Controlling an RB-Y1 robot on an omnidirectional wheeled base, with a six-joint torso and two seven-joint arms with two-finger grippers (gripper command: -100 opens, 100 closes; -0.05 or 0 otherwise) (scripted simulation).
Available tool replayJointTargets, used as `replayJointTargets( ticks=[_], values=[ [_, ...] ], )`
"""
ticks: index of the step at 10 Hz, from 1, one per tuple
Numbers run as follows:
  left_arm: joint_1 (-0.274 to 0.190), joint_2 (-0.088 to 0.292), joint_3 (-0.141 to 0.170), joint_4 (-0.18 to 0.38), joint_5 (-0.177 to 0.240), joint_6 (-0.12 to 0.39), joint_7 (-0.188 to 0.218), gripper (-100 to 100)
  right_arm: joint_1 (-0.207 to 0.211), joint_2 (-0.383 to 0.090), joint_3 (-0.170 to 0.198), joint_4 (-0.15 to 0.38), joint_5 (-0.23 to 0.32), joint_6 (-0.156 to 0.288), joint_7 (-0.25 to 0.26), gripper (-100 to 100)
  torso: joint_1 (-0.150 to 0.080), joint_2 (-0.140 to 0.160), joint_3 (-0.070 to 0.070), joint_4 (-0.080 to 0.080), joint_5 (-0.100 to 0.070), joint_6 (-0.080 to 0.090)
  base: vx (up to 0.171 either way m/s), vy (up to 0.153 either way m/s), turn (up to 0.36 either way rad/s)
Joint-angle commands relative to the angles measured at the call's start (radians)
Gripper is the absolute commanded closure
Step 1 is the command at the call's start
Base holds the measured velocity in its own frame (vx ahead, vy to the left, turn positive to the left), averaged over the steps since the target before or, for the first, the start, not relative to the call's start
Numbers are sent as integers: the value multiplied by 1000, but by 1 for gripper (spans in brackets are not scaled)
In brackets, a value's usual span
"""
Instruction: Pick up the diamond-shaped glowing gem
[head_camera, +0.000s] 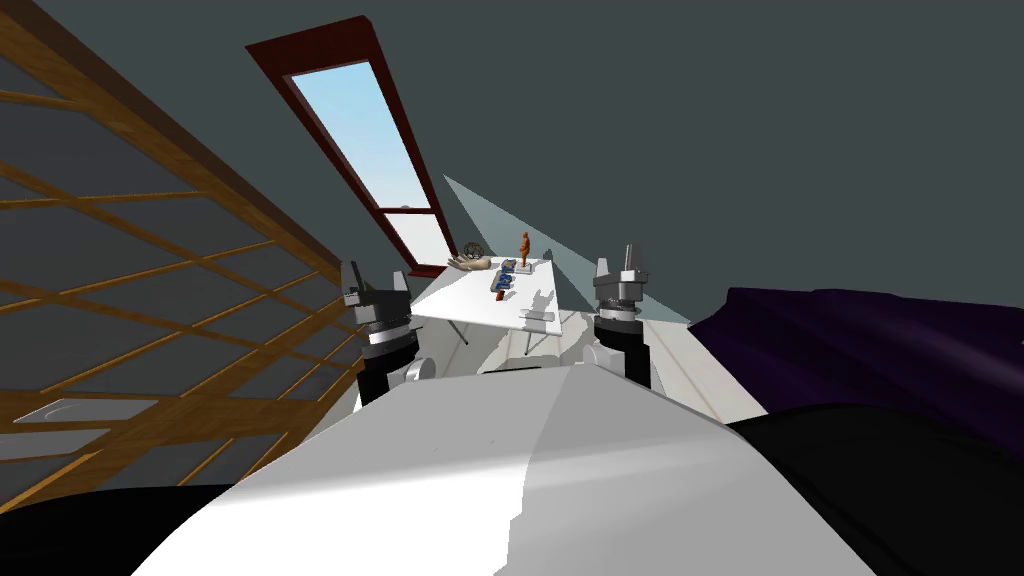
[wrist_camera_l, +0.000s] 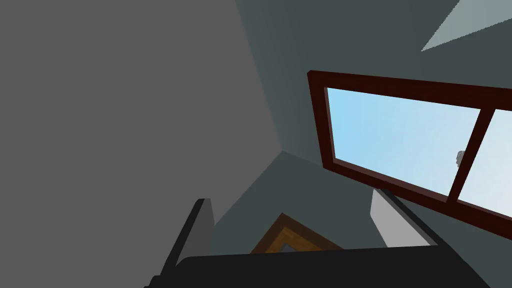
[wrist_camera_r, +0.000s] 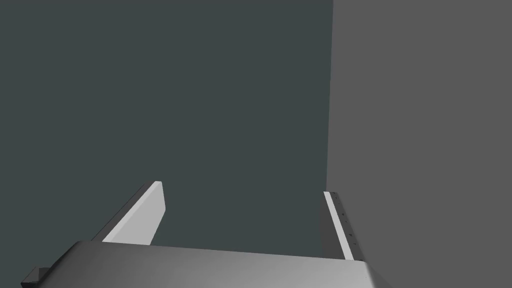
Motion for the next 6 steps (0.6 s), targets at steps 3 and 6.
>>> replayJointTargets(
  ticks=[3, 6],
  values=[
    [-17, 78, 8, 34, 10, 34, 11, -100, 0, 0, 0, 0, 0, 0, 0, 0, 2, 2, 1, 0, 0, 0, -42, 18, -38],
    [-46, 143, 21, 91, 28, 91, 31, -100, 0, 0, 0, 0, 0, 0, 0, 0, 2, 6, 3, 1, 0, 0, -89, 19, -66]
  ],
)
